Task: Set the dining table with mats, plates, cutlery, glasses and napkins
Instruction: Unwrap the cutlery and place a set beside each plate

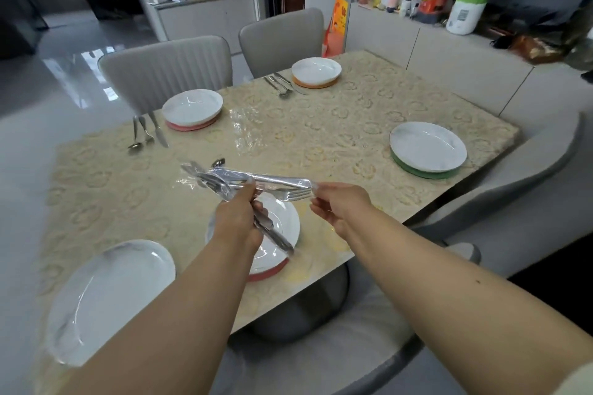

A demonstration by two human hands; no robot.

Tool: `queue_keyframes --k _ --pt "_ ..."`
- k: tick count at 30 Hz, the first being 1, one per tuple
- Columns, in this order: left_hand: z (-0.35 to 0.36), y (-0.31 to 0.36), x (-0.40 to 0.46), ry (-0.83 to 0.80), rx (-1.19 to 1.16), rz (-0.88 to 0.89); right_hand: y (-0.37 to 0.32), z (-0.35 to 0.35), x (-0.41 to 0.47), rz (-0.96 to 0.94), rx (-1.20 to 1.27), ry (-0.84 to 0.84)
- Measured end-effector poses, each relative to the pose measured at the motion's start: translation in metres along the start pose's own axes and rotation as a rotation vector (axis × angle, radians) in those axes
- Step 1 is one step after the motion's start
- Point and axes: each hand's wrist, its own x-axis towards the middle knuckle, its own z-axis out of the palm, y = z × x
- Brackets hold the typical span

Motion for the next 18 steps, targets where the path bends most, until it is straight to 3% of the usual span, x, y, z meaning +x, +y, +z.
queue_keyframes --k 13,15,18 --pt "-0.019 0.012 0.027 0.109 -0.089 0.015 0.009 0.000 0.011 0.051 -0.050 0.095" --pt "-0.021 0.016 0.038 0.129 -0.122 0.026 0.003 -0.010 0.019 0.050 -0.100 0.035" --pt "-0.016 0.015 0.044 0.129 -0.115 0.052 -0.008 -0.014 0.031 0.059 -0.370 -0.209"
